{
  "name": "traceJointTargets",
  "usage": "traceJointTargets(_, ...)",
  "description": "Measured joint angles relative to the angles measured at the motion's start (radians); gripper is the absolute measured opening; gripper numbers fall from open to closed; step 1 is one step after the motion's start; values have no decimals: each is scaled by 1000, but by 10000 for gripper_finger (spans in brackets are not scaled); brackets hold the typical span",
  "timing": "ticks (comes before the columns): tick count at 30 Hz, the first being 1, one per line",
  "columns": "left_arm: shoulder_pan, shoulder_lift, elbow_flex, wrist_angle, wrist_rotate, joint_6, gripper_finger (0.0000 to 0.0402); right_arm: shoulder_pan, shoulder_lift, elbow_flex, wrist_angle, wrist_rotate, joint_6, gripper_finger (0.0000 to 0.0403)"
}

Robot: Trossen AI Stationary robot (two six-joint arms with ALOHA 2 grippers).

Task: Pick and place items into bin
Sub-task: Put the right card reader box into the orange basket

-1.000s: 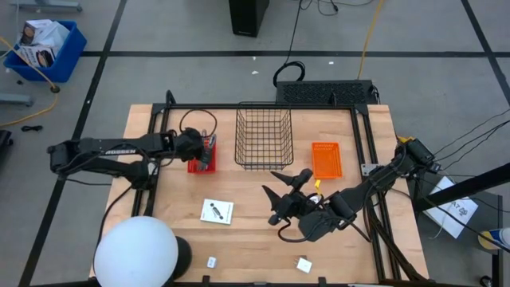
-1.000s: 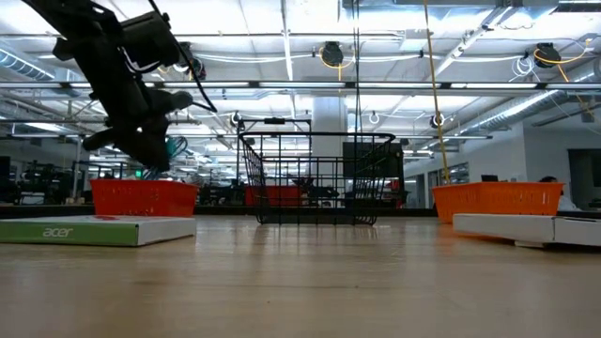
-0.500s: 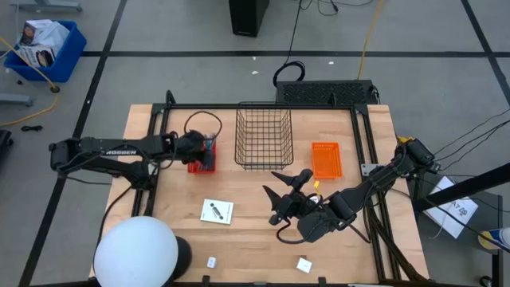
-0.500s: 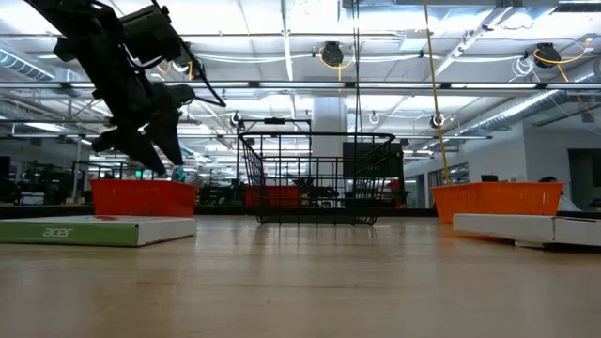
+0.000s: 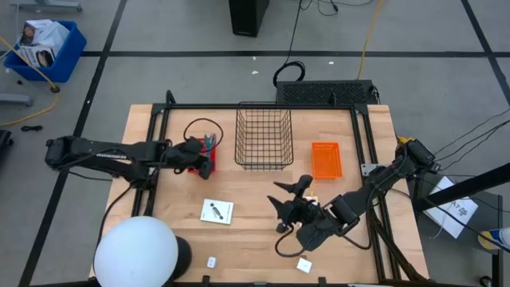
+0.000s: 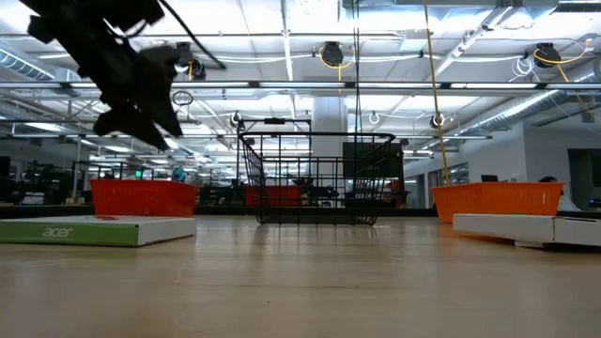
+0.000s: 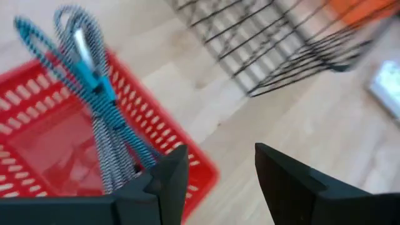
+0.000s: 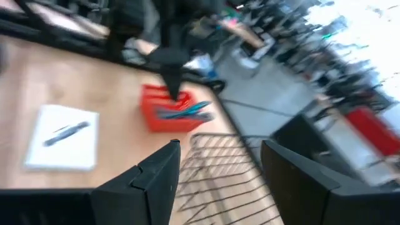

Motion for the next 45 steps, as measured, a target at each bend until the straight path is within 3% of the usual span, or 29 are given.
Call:
traceJointTargets(6,-128,-68,0,136,-107,107,189,5,0,0,-167,-173,266,210)
traceJointTargets(17,-328,-29,1,384,-160,294,189,-2,0,0,-617,-425,836,210)
traceJointTargets(27,-413,186,1,559,-103,306,189,-1,0,-1,-844,-646,1166,210)
traceJointTargets(35,-445,387,1,851,-11,331,189,7,0,-136,-838,-871,1352,210)
traceJointTargets(41,-429,525,6,1013,10,345,188,10,0,-250,-828,-969,1414,210)
traceJointTargets(45,-411,604,56,1026,30,364,188,19,0,-297,-828,-1009,1445,210)
